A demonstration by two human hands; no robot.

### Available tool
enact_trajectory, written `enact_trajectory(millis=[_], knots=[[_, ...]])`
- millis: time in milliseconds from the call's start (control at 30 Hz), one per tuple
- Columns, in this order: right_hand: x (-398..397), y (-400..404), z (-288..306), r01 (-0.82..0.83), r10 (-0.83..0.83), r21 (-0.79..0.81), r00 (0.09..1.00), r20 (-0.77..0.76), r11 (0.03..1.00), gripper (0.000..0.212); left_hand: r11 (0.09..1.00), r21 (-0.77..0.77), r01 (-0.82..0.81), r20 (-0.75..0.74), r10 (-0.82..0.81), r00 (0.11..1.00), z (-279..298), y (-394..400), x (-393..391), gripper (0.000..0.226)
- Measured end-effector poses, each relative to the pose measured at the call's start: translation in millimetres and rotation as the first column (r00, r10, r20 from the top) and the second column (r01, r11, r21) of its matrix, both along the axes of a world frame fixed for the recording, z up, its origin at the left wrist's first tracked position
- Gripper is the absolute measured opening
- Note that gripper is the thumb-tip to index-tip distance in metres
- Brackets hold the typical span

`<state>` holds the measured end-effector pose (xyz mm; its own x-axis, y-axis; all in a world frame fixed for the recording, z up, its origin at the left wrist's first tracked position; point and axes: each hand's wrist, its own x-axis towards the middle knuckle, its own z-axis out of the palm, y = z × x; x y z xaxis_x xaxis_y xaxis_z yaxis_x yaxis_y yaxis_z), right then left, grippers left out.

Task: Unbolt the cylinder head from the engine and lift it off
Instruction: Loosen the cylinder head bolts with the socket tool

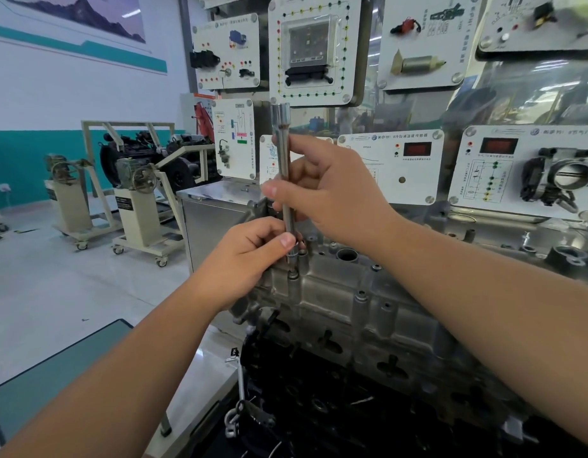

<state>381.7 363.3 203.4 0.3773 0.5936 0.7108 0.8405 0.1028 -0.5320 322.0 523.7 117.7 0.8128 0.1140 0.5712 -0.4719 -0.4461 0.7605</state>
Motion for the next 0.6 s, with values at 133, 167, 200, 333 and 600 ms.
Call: enact_trajectory(millis=[133, 167, 200, 333, 600], knots=[[-1.7, -1.5, 2.9, 0.015, -0.014, -0.038, 1.000, 0.023, 0.999, 0.024, 1.000, -0.003, 0.013, -0.010, -0.013, 1.000, 0.1, -1.6, -0.2, 0.049], [-2.9, -2.9, 3.7, -0.013, 0.014, -0.059, 1.000, 0.007, 0.998, 0.025, 1.000, 0.017, 0.011, -0.013, -0.011, 1.000, -0.3, -1.9, -0.7, 0.042], [-3.3, -4.3, 4.2, -0.044, 0.043, -0.079, 0.999, -0.016, 0.996, 0.027, 0.999, 0.035, 0.019, -0.023, -0.019, 1.000, 0.1, -2.3, -2.0, 0.033], [-0.8, -4.2, 3.9, -0.125, 0.119, -0.087, 0.990, -0.072, 0.988, 0.033, 0.999, 0.025, 0.045, -0.036, -0.044, 0.998, 0.6, -2.1, -3.5, 0.037], [-1.0, -2.8, 3.3, -0.039, 0.038, -0.054, 0.999, -0.021, 0.998, 0.023, 0.999, -0.025, 0.036, -0.002, -0.036, 0.999, 1.2, -7.4, -1.8, 0.023]])
